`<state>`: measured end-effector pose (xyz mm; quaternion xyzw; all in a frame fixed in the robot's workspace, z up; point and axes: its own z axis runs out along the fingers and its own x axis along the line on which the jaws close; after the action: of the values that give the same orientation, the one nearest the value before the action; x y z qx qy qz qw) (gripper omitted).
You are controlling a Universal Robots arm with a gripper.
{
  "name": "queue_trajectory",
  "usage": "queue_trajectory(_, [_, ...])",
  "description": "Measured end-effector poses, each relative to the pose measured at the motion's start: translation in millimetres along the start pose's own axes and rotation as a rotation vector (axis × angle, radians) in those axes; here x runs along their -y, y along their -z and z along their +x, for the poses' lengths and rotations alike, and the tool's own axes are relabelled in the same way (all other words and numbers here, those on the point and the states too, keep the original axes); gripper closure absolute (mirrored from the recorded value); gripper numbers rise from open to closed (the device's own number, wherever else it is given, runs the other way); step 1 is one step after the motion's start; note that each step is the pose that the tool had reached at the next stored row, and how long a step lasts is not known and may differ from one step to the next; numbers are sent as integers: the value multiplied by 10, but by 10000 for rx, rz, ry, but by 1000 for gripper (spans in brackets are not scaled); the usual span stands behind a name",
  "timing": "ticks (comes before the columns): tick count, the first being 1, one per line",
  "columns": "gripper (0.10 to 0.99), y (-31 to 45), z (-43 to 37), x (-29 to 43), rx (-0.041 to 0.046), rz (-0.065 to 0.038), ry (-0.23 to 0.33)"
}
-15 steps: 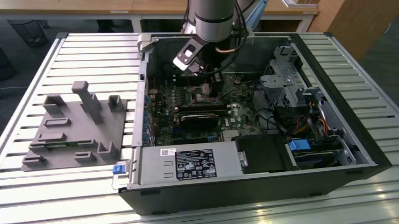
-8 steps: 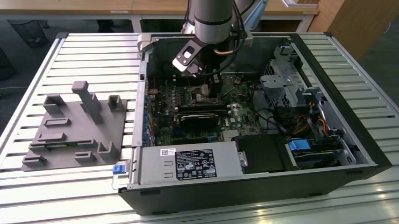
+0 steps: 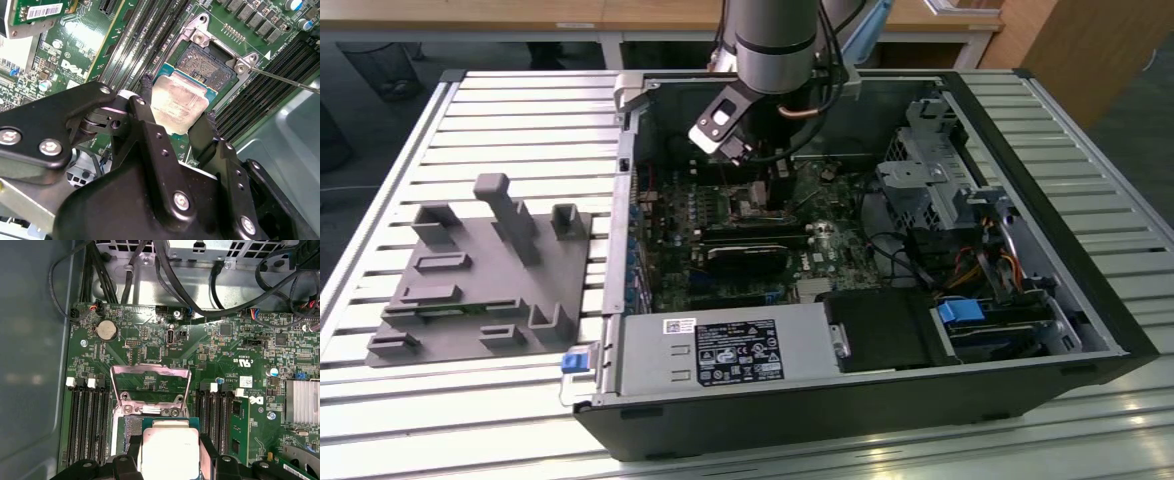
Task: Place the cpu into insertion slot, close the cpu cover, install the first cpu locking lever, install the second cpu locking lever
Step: 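Place the cpu into insertion slot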
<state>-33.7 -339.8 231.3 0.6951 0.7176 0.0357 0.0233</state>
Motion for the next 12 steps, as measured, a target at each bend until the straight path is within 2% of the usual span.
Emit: queue_trajectory(12, [549,-79,42,10,10,-1,-109])
